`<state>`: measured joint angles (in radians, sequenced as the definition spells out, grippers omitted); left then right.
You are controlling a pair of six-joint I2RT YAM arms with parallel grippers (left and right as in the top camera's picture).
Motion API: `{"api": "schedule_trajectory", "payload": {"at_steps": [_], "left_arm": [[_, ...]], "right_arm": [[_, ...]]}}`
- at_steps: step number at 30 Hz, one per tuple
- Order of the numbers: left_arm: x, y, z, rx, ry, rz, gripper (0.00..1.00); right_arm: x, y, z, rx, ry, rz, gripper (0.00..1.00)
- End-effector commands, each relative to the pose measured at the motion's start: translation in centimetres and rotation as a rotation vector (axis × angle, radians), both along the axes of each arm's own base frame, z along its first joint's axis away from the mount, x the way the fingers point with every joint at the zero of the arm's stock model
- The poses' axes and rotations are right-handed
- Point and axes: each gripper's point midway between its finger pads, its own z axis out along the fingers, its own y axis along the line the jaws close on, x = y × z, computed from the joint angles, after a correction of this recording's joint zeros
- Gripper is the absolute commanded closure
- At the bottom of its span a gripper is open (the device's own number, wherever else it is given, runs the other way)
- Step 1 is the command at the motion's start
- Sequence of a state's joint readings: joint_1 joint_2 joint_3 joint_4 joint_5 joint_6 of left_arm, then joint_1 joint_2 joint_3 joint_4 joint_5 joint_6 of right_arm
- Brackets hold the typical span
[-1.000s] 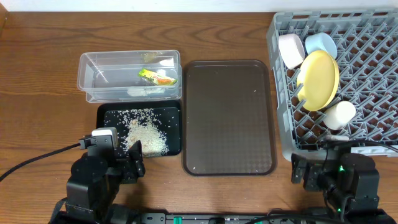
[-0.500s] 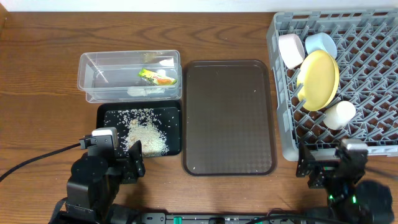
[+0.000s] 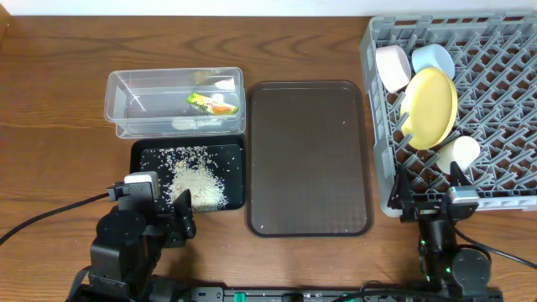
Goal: Sort waste into correct bins and load items into the dishwasher rack
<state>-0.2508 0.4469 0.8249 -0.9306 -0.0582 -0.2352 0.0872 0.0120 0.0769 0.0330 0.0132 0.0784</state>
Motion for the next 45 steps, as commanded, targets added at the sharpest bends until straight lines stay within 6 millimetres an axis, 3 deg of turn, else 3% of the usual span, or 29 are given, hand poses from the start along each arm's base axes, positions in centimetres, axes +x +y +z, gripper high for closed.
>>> {"api": "schedule_trajectory", "payload": {"at_steps": [1, 6, 37, 41, 45], "left_arm": [[0.0, 0.0, -0.1, -0.001, -0.003, -0.001, 0.2], [0.0, 0.0, -0.1, -0.001, -0.003, -0.001, 0.2], [-0.1, 0.1, 0.0, -0.002, -0.007, 0.002, 0.19], [-0.7, 1.2, -0.6, 0.001, -0.009, 0.053, 0.2], [0.7, 2.2, -1.7, 0.018, -0.108, 0.095, 0.2]], "right_arm": [[0.5, -0.2, -2.3, -0.084, 0.012, -0.023, 0.01], [0.5, -0.1, -6.2, -0.11, 0.173, -0.006, 0.01], [0.5, -0.1, -6.0, -0.109, 0.167, -0.008, 0.01], [0.5, -0.1, -6.0, -0.109, 0.167, -0.008, 0.01], [0.5, -0.1, -6.0, -0.109, 0.167, -0.008, 0.01]]}}
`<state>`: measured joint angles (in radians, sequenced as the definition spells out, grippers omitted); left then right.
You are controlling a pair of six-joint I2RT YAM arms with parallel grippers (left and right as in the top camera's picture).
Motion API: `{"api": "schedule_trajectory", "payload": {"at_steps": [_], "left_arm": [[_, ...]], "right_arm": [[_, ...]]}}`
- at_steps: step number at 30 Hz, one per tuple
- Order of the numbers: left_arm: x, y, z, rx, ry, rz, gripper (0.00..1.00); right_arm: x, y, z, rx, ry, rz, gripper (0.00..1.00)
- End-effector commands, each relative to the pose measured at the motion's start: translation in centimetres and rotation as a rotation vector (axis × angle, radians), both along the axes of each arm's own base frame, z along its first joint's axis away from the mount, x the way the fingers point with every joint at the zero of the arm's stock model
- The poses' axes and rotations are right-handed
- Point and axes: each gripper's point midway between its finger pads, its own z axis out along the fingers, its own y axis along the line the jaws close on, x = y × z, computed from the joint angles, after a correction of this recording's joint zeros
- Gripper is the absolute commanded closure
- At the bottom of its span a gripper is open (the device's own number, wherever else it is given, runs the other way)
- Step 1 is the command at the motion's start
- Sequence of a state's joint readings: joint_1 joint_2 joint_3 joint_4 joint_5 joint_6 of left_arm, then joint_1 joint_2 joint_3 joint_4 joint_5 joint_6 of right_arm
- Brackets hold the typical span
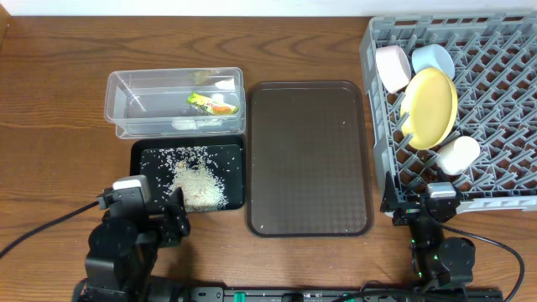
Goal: Sort waste into correct bins and load items into the dishwasher rack
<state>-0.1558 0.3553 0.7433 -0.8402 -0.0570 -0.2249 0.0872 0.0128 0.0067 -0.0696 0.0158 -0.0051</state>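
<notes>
The grey dishwasher rack (495, 101) at the right holds a yellow plate (430, 106), a pink cup (391, 67), a pale blue bowl (433, 60) and a white cup (459, 154). A clear plastic bin (174, 102) at the left contains a green and orange wrapper (210, 103). Below it a black tray (189, 174) carries spilled rice (200, 183). My left gripper (177, 216) sits at the black tray's front edge; my right gripper (419, 205) rests at the rack's front left corner. Neither one's jaw gap shows clearly.
A brown serving tray (307, 158) lies bare in the middle of the wooden table. Cables run from both arms along the front edge.
Both arms have drawn back slightly toward the front edge. The right gripper is now lower and a little left, off the rack's front wall. The objects have not moved.
</notes>
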Motion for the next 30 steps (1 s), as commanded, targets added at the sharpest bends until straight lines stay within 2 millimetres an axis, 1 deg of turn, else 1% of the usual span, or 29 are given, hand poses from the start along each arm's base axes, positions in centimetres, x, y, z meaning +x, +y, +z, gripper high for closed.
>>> {"api": "schedule_trajectory", "payload": {"at_steps": [1, 6, 12, 17, 21, 23, 25, 30], "left_arm": [[0.7, 0.6, -2.1, 0.039, -0.035, 0.003, 0.2], [2.6, 0.6, -4.1, 0.051, -0.206, -0.01, 0.19], [4.6, 0.8, -4.8, 0.046, -0.413, 0.006, 0.2], [5.8, 0.4, -5.6, 0.038, -0.515, -0.006, 0.2], [5.9, 0.4, -6.3, 0.101, -0.496, -0.026, 0.2], [5.8, 0.4, -7.3, 0.126, -0.457, -0.035, 0.2], [5.6, 0.4, -8.9, 0.125, -0.391, -0.041, 0.2], [5.6, 0.4, -9.1, 0.121, -0.386, -0.042, 0.19]], "right_arm": [[0.0, -0.1, -0.1, -0.011, 0.0, -0.003, 0.01], [0.0, -0.1, -0.1, -0.011, 0.0, -0.003, 0.01], [0.0, -0.1, -0.1, -0.011, 0.0, -0.003, 0.01], [0.0, -0.1, -0.1, -0.011, 0.0, -0.003, 0.01], [0.0, -0.1, -0.1, -0.011, 0.0, -0.003, 0.01], [0.0, -0.1, -0.1, -0.011, 0.0, -0.003, 0.01], [0.0, -0.1, -0.1, -0.011, 0.0, -0.003, 0.01], [0.0, -0.1, -0.1, -0.011, 0.0, -0.003, 0.01]]}}
